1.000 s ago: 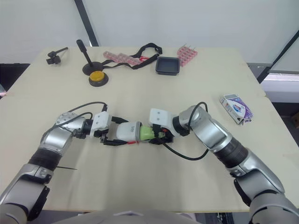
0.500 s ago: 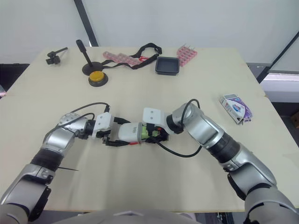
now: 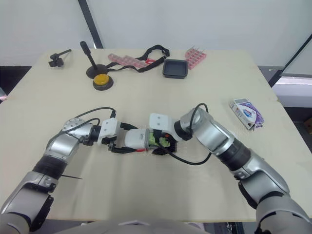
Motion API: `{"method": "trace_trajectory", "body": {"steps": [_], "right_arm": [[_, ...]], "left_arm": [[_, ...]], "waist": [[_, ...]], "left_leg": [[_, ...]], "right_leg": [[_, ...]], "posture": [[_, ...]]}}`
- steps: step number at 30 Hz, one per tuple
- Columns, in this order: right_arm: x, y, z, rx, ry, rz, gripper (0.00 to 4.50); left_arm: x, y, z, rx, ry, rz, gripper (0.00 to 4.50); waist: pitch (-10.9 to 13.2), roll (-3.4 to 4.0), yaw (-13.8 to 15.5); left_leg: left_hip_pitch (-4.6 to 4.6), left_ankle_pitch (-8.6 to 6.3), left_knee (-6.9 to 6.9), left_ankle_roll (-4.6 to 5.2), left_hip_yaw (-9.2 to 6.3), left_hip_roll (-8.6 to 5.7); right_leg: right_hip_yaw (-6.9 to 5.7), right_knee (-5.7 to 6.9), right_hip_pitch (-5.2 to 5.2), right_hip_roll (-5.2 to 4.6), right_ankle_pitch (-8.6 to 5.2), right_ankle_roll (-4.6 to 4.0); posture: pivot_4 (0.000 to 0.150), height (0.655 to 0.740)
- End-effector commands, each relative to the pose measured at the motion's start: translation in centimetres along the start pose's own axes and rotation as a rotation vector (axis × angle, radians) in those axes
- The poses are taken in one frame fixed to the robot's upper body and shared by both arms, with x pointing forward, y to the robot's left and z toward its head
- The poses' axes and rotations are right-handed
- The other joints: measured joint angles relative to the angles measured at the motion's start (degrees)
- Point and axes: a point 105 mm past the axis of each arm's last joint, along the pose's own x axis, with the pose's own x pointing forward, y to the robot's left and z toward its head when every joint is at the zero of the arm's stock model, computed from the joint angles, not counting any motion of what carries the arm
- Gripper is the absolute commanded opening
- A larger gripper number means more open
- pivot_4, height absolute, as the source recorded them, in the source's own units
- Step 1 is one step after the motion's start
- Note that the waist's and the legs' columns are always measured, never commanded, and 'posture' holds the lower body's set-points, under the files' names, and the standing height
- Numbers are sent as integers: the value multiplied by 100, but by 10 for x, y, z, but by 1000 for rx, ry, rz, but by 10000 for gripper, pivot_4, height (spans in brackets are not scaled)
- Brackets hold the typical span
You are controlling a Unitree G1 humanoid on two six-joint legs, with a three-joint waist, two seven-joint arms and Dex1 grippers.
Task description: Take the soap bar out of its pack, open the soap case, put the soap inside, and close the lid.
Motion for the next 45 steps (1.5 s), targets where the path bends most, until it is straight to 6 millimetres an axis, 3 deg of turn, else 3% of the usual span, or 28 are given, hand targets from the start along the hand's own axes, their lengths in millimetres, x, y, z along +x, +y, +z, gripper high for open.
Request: {"method": "trace_trajectory", "body": {"steps": [1, 5, 10, 17, 23, 31, 45], "right_arm": [[-10, 0, 9, -17, -46, -22, 44647], [-17, -1, 9, -1, -75, -51, 44647], [-40, -7, 6, 49, -103, -112, 44647], [-68, -6, -12, 128, -96, -173, 44647], [-76, -2, -42, 160, -16, -197, 25793], [-49, 6, -67, 129, 91, -154, 191], [-26, 5, -42, 69, 10, -119, 191]], "left_arm": [[-4, 4, 6, 30, -7, 12, 34565], [-4, 5, 6, 31, -5, 8, 34565], [-5, 6, 5, 31, 1, 6, 34565], [-5, 6, 5, 31, 5, 4, 34565], [-5, 7, 5, 33, 5, 3, 34565], [-4, 7, 6, 36, 3, -1, 34565], [-5, 6, 5, 36, 11, -3, 34565]], "waist": [[0, 0, -5], [0, 0, 0], [0, 0, 21], [0, 0, 55], [0, 0, 70], [1, 2, 45], [0, 0, -39]], "left_leg": [[0, 0, 0, 0, 0, 0], [-1, 0, 0, 0, 0, 0], [-1, 0, 1, 0, 0, 0], [0, 0, 1, 0, 0, 0], [0, 0, 2, 1, 1, 0], [0, 0, 2, 1, 1, 0], [5, 1, 3, 1, 1, 7]], "right_leg": [[1, 0, 0, 0, 0, 0], [2, 0, 0, 0, 0, 0], [4, -1, 0, -1, 0, 0], [17, -2, 0, 1, 0, 0], [19, -3, 0, 0, 0, 0], [19, -2, 0, 0, 0, -1], [20, 4, 0, 1, -1, -1]], "posture": [[1500, 7291], [1500, 7291], [1500, 7291], [1500, 7291], [1500, 7291], [1500, 7291], [1500, 7291]]}}
